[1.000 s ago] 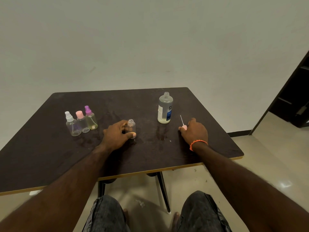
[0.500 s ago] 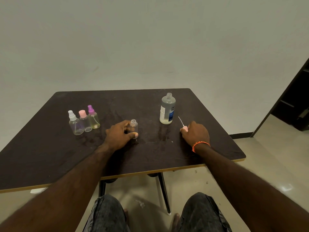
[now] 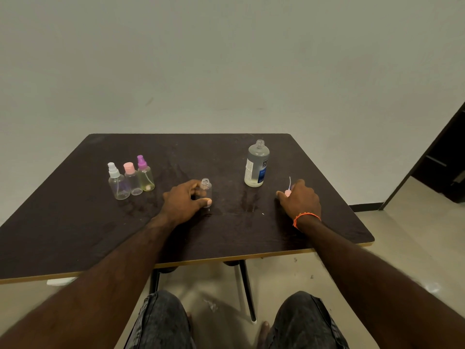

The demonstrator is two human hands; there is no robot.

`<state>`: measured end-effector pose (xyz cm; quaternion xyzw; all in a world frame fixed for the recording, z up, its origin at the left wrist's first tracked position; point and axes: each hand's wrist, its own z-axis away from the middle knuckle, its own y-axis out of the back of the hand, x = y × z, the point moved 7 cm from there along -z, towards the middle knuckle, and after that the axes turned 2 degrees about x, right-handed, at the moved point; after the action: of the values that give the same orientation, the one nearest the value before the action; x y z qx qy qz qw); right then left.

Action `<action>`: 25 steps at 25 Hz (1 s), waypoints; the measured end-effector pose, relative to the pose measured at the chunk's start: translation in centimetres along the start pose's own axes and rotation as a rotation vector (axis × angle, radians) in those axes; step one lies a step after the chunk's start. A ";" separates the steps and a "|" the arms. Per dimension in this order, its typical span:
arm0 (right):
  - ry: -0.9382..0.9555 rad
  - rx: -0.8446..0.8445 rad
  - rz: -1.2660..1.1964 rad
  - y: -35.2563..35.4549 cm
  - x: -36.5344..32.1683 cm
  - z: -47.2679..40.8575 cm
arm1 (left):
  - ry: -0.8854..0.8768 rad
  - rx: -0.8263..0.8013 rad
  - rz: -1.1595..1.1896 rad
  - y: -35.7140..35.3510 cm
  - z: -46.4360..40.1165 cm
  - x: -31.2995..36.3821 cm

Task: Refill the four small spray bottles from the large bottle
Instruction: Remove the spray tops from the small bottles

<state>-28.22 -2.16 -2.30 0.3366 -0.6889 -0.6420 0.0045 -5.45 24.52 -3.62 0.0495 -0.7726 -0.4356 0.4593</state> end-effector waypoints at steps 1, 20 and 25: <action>0.004 0.001 0.000 0.0 0.0 0.0 | 0.000 -0.004 0.007 -0.1 0.0 -0.2; 0.057 -0.012 0.006 -0.4 -1.1 0.8 | 0.012 -0.005 0.037 -0.2 0.0 -0.3; 0.423 0.219 -0.041 1.8 -4.4 2.4 | 0.014 -0.010 0.041 0.0 0.1 0.0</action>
<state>-26.63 1.91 0.75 0.4760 -0.7312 -0.4785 0.0988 -5.52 24.57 -3.65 0.0345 -0.7679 -0.4297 0.4739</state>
